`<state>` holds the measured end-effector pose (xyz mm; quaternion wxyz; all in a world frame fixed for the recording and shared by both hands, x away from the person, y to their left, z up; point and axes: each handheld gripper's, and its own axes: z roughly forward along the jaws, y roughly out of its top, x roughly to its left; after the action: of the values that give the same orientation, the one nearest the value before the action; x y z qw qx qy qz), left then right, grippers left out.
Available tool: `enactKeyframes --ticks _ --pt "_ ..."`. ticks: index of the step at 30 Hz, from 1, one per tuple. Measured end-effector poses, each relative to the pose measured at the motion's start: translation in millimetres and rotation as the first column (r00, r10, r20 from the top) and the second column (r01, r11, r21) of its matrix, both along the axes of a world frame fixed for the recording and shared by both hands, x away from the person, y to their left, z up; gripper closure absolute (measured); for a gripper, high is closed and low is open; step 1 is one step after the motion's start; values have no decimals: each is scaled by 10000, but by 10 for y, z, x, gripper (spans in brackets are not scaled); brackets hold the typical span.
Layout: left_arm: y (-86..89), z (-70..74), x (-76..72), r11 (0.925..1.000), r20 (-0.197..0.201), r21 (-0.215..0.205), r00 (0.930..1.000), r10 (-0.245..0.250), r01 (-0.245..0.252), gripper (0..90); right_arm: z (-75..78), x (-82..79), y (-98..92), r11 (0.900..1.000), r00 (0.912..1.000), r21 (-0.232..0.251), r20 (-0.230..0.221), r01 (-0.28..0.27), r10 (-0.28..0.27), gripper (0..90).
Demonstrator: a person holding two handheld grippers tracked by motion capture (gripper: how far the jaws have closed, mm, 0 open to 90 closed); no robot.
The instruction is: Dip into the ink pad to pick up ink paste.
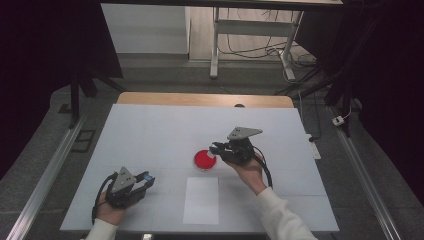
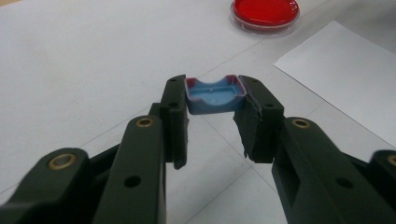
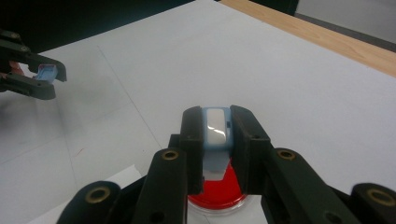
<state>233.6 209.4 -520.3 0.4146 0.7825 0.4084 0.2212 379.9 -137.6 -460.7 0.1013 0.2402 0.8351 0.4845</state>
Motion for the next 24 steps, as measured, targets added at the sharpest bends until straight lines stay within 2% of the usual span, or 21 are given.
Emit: enactKeyframes --ticks 7,11,24 --pt "-4 -10 56 10000 3 -9 10000 -80 80 652 -28 96 98 10000 9999 -9 -90 86 -86 751" --pt "-11 -10 73 9999 -17 -20 9999 -117 117 651 -43 117 145 9995 10000 -319 -9 78 -79 750" --pt "-27 17 22 10000 54 8 10000 -24 24 651 -150 163 179 9970 9994 -758 -309 159 -183 750"
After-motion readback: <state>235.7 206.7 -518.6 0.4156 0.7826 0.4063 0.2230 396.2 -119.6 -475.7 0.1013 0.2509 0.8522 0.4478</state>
